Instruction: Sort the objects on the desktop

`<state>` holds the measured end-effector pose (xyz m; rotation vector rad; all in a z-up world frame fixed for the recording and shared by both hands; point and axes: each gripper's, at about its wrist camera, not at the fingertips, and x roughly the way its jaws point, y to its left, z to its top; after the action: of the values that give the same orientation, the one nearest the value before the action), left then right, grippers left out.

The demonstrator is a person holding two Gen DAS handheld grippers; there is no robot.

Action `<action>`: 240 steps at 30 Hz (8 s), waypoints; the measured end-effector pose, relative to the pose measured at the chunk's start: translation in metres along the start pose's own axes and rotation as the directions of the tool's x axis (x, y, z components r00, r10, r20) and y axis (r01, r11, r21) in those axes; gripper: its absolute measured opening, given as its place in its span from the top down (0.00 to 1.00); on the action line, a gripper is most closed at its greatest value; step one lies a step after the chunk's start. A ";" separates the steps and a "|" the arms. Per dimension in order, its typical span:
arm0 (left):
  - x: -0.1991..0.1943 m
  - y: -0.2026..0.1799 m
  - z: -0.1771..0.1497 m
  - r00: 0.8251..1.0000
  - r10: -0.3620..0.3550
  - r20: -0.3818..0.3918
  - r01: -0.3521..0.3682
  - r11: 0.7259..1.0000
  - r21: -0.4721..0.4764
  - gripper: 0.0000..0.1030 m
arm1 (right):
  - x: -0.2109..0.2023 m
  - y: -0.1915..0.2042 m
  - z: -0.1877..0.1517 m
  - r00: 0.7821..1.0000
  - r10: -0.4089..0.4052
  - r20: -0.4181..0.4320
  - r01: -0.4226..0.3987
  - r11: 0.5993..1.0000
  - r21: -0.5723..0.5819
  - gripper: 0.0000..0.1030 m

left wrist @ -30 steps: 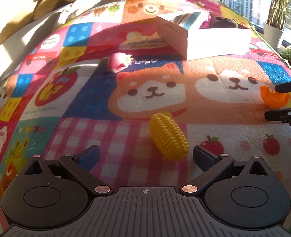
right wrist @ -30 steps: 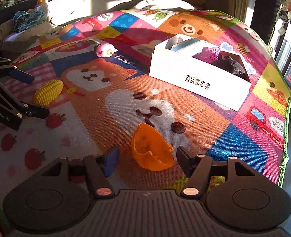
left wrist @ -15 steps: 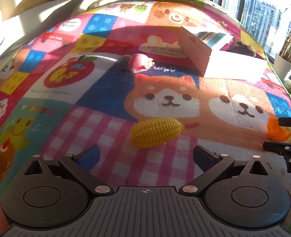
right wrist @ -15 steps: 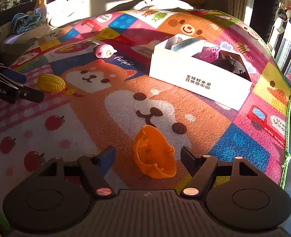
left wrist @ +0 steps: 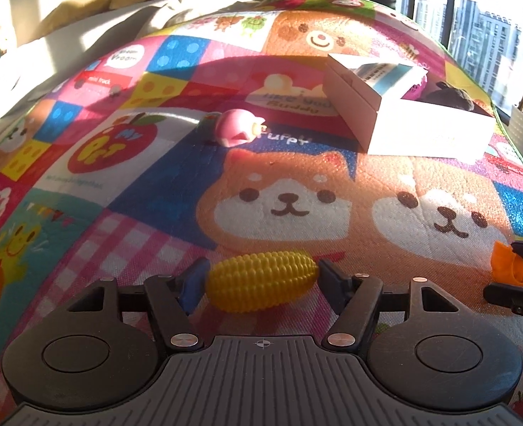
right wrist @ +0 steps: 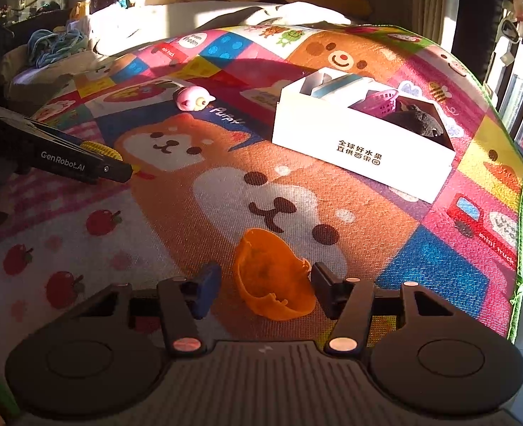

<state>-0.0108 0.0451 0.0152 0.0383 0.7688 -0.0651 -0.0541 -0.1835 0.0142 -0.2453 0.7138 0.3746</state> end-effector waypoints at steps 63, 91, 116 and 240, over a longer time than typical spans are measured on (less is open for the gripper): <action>0.121 0.025 0.106 0.997 -0.009 0.075 0.003 0.997 0.077 0.05 | 0.010 -0.081 0.058 0.997 -0.032 0.070 0.014 0.969 0.246 0.19; -0.018 -0.102 -0.011 0.916 -0.401 0.033 0.384 0.896 0.224 0.02 | -0.017 -0.074 -0.009 0.986 -0.163 -0.022 0.162 0.940 0.301 0.02; -0.031 -0.076 -0.047 0.964 -0.266 -0.005 0.261 0.943 0.205 0.00 | 0.015 0.019 0.035 0.997 0.061 -0.038 -0.060 0.997 0.045 0.52; 0.037 -0.076 0.009 0.997 -0.019 0.077 0.017 1.000 0.025 0.00 | 0.046 -0.053 0.003 0.961 -0.276 -0.020 0.263 0.892 0.368 0.00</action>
<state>0.0167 -0.0325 -0.0047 0.0515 0.6912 -0.0921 0.0020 -0.2191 -0.0096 0.0204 0.6925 -0.0254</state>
